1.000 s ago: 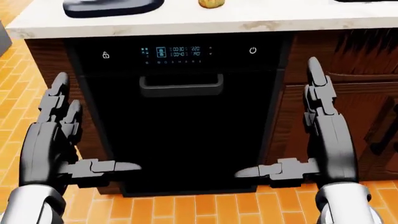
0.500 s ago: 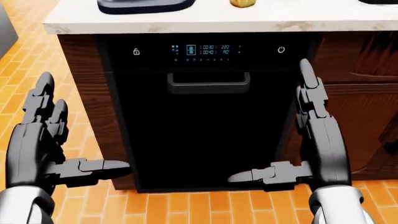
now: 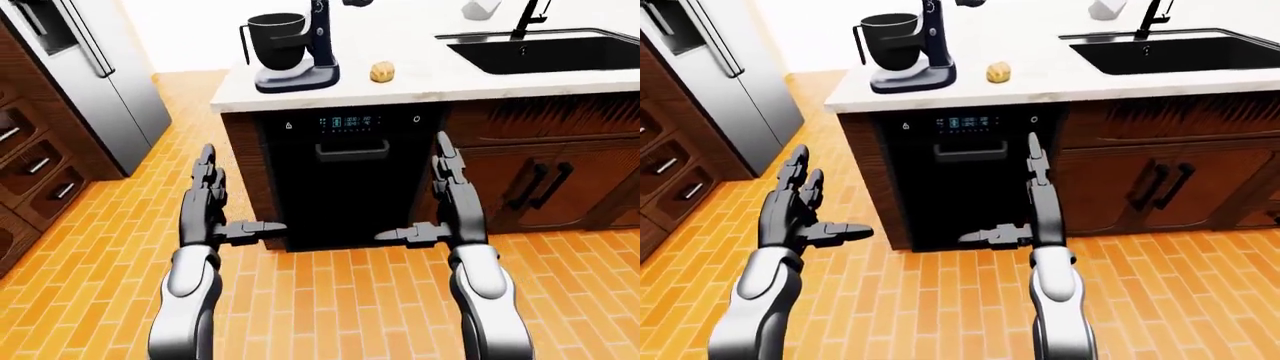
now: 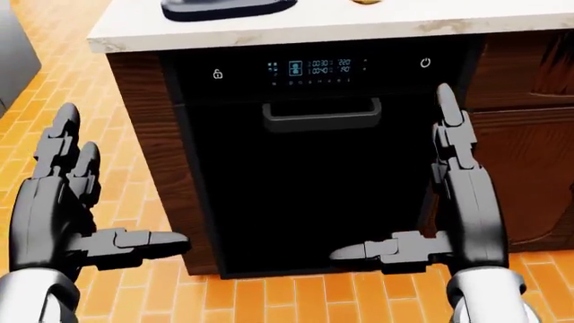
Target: Place the bread in the stand mixer bowl.
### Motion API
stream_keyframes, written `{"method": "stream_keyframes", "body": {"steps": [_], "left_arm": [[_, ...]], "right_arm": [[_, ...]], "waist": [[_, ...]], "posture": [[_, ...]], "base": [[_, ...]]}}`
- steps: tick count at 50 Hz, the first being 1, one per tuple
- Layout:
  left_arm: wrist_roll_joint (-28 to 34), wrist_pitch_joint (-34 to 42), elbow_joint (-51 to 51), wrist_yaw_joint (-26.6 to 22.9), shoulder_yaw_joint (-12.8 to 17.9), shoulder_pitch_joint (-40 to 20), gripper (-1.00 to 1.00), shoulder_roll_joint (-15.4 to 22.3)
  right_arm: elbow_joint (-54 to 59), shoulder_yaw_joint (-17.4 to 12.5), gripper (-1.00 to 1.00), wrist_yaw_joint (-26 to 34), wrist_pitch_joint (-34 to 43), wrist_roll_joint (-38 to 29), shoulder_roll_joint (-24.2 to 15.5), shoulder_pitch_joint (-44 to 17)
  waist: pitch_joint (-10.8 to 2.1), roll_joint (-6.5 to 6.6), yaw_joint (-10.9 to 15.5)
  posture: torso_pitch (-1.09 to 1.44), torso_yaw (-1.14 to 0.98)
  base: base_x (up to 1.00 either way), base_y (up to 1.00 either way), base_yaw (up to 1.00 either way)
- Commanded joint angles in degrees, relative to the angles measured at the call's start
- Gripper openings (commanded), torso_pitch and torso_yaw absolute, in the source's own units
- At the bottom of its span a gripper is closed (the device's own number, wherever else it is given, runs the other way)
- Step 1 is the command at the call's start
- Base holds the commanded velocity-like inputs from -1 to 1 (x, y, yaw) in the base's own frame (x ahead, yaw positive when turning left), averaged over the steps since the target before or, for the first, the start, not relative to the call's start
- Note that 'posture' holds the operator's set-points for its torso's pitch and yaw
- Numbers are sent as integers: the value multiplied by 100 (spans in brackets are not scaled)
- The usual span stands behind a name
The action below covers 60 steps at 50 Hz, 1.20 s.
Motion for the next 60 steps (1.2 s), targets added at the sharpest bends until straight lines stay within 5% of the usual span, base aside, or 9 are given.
{"method": "stream_keyframes", "body": {"steps": [1, 14, 25, 30, 39, 47, 53, 54, 60], "left_arm": [[8, -180, -210, 27, 46, -110, 100, 22], [-10, -299, -107, 26, 67, -78, 100, 32], [-32, -295, -162, 22, 89, -26, 100, 33], [-36, -291, -207, 16, 105, -1, 100, 40], [-41, -268, -236, 23, 176, -25, 100, 96], [-79, -333, -215, 24, 242, 21, 100, 94], [-98, -289, -279, 37, 250, 25, 100, 108], [-98, -295, -276, 37, 249, 27, 100, 106], [-88, -205, -381, 51, 244, 18, 100, 112]], "right_arm": [[-180, 19, 100, 0, -182, 11, -27, -101], [-158, 18, 100, -16, -309, 33, -9, -32], [-338, 26, 100, -69, -262, 8, -4, 52], [-349, 28, 100, -56, -245, -12, -9, 37], [-374, 35, 100, -56, -223, -45, -3, 16], [-436, 63, 100, -52, -176, -79, 10, 39], [-455, 52, 100, -39, -176, -81, 5, 55], [-458, 50, 100, -37, -171, -85, 2, 54], [-492, 33, 100, -11, -104, -91, -10, 15]], "waist": [[-89, -64, 35], [44, -724, 60], [-215, -474, 116], [22, -279, 69], [1, -58, 45], [24, -300, 103], [-18, -845, 150], [-25, -594, 97], [19, -608, 72]], "posture": [[0, 0], [0, 0], [0, 0], [0, 0], [0, 0], [0, 0], [0, 0], [0, 0], [0, 0]], "base": [[0, 34, 0], [0, 33, 0], [1, 0, 0], [9, 0, 0], [11, 0, 0], [16, 0, 0], [18, 0, 0], [18, 0, 0], [18, 0, 0]]}}
